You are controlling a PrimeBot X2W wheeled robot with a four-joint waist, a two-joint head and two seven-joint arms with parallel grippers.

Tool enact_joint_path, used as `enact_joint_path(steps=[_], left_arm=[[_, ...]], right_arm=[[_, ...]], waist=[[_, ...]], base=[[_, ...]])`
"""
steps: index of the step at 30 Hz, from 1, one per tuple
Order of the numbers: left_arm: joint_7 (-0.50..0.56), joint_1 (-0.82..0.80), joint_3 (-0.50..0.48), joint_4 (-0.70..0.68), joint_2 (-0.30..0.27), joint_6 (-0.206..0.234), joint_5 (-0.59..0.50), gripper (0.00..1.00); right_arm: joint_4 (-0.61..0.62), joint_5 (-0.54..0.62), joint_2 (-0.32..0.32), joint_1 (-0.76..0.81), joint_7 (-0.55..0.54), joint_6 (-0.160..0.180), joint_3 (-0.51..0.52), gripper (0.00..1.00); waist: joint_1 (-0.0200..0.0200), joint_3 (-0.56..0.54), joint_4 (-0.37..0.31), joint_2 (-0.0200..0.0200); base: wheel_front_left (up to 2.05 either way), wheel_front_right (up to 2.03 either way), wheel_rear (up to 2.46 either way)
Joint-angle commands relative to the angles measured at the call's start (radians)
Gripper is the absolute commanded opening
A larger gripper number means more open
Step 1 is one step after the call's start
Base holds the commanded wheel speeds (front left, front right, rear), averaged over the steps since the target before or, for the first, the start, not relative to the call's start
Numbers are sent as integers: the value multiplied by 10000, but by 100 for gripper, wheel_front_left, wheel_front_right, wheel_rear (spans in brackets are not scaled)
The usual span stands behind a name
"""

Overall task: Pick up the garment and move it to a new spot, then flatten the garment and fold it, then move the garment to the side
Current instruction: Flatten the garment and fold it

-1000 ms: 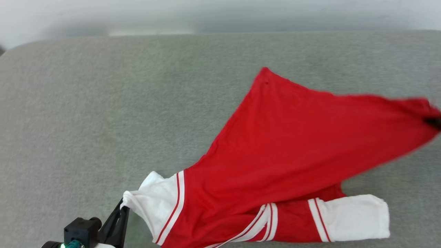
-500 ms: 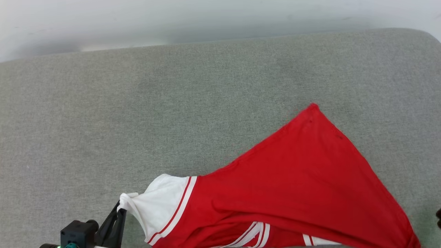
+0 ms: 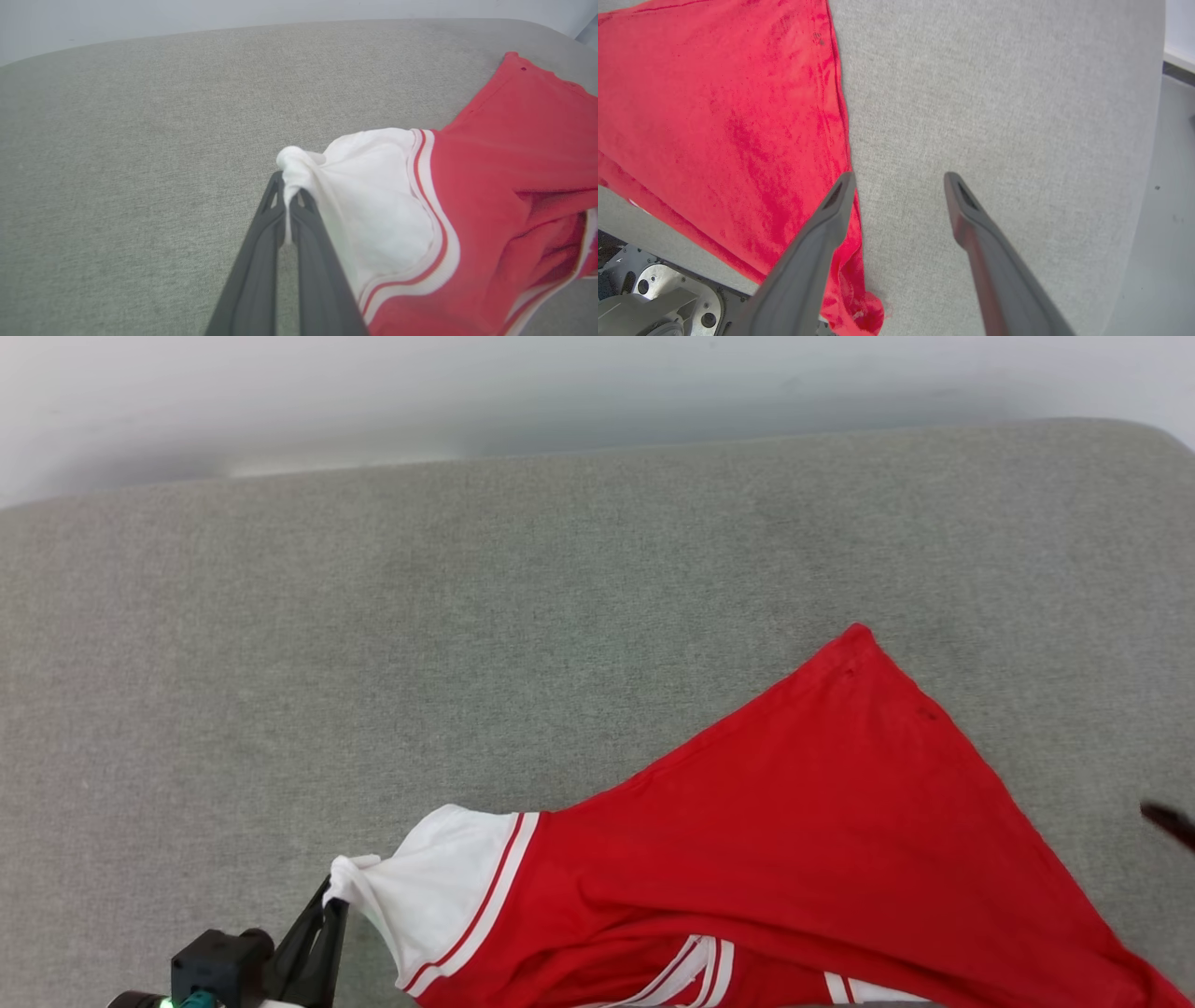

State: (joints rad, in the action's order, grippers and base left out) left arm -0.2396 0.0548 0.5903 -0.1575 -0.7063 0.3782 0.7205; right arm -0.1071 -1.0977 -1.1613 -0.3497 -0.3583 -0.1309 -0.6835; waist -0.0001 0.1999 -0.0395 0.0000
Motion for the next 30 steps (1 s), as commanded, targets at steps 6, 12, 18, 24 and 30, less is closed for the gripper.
enact_joint_path(steps=[6, 12, 18, 24, 30], left_arm=[[51, -495, 97, -112, 88, -62, -268, 0], [169, -1212, 321, -9, 224, -326, -521, 0], [213, -1946, 547, 62, 512, -575, -811, 0], [157, -2472, 702, 136, 822, -702, -1000, 0], [87, -2753, 760, 408, 1033, -844, -1060, 0]], right_arm=[[1235, 939, 190, -1812, -1846, 4, 467, 100], [1313, 1912, 1316, -4397, -4799, 5, -430, 100], [-25, 2266, 2533, -6230, -6177, 5, -1415, 100], [-1659, 2109, 3283, -6886, -5942, 4, -1957, 100], [-2804, 1953, 3897, -6513, -5308, 4, -2812, 100]], waist=[[1, 506, 336, 0], [1, 1161, 822, 0], [1, 1844, 1406, 0], [1, 2537, 1919, 0], [1, 2826, 2075, 0]], base=[[0, 0, 0], [0, 0, 0], [0, 0, 0], [0, 0, 0], [0, 0, 0]])
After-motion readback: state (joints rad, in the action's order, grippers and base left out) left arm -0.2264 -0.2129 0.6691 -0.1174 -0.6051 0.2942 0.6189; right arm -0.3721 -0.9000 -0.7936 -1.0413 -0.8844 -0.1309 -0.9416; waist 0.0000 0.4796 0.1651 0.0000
